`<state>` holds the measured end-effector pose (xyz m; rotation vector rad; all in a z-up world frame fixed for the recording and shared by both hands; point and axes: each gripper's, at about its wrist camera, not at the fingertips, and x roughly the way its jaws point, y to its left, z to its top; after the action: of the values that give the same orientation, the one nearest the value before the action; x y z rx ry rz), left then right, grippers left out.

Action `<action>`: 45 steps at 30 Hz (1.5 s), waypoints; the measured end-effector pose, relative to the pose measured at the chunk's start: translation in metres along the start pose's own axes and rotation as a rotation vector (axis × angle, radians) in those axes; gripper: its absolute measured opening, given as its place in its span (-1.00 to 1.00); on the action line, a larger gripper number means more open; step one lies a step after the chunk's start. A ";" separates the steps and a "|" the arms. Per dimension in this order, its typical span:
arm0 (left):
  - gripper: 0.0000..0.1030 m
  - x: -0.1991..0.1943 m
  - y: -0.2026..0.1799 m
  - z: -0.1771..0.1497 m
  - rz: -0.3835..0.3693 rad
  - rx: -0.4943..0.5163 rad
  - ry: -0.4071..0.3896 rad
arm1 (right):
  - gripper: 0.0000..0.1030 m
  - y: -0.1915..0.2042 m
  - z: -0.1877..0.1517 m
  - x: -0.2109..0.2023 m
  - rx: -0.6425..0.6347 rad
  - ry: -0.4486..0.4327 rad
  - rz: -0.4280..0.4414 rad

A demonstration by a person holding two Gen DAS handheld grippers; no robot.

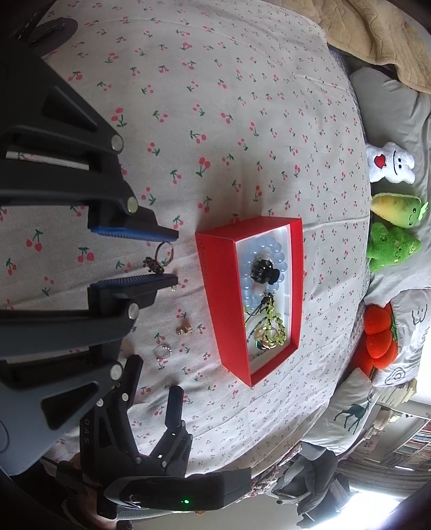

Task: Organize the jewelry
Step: 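Grasp the silver ring with the right tool while the left tool holds the gold ring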

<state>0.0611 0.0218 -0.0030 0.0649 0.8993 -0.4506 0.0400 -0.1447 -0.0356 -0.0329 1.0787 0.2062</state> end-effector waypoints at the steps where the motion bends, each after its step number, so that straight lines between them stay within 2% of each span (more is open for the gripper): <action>1: -0.59 0.000 0.000 -0.002 0.009 0.002 0.003 | 0.39 0.003 0.001 0.001 -0.012 -0.002 -0.002; 17: -0.58 0.000 -0.004 -0.015 0.021 0.024 0.041 | -0.39 0.012 0.009 0.008 -0.063 -0.021 0.009; 19: -0.59 0.000 -0.005 -0.015 0.024 0.024 0.045 | -0.55 0.012 0.010 0.008 -0.068 -0.020 0.011; 22: -0.59 0.000 -0.006 -0.016 0.026 0.021 0.047 | -0.68 0.013 0.010 0.008 -0.078 -0.019 0.011; 27: -0.59 -0.002 -0.005 -0.015 0.025 0.010 0.044 | -0.74 0.014 0.011 0.007 -0.073 -0.019 0.006; 29: -0.59 -0.003 -0.003 -0.014 0.022 0.001 0.042 | -0.84 0.014 0.012 0.006 -0.071 -0.019 0.010; 34: -0.59 -0.007 0.001 -0.012 0.016 -0.020 0.035 | -0.86 0.012 0.014 0.003 -0.054 -0.020 0.034; 37: -0.59 -0.008 0.002 -0.013 0.015 -0.021 0.037 | -0.86 0.011 0.010 0.001 -0.050 -0.021 0.042; 40: -0.59 -0.007 0.003 -0.014 0.016 -0.019 0.044 | -0.74 0.014 0.000 0.000 -0.082 -0.012 0.069; 45: -0.59 -0.006 0.004 -0.016 0.015 -0.020 0.051 | -0.69 0.020 -0.004 -0.004 -0.104 -0.016 0.081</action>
<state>0.0478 0.0308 -0.0090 0.0650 0.9522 -0.4270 0.0311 -0.1264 -0.0328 -0.0802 1.0536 0.3352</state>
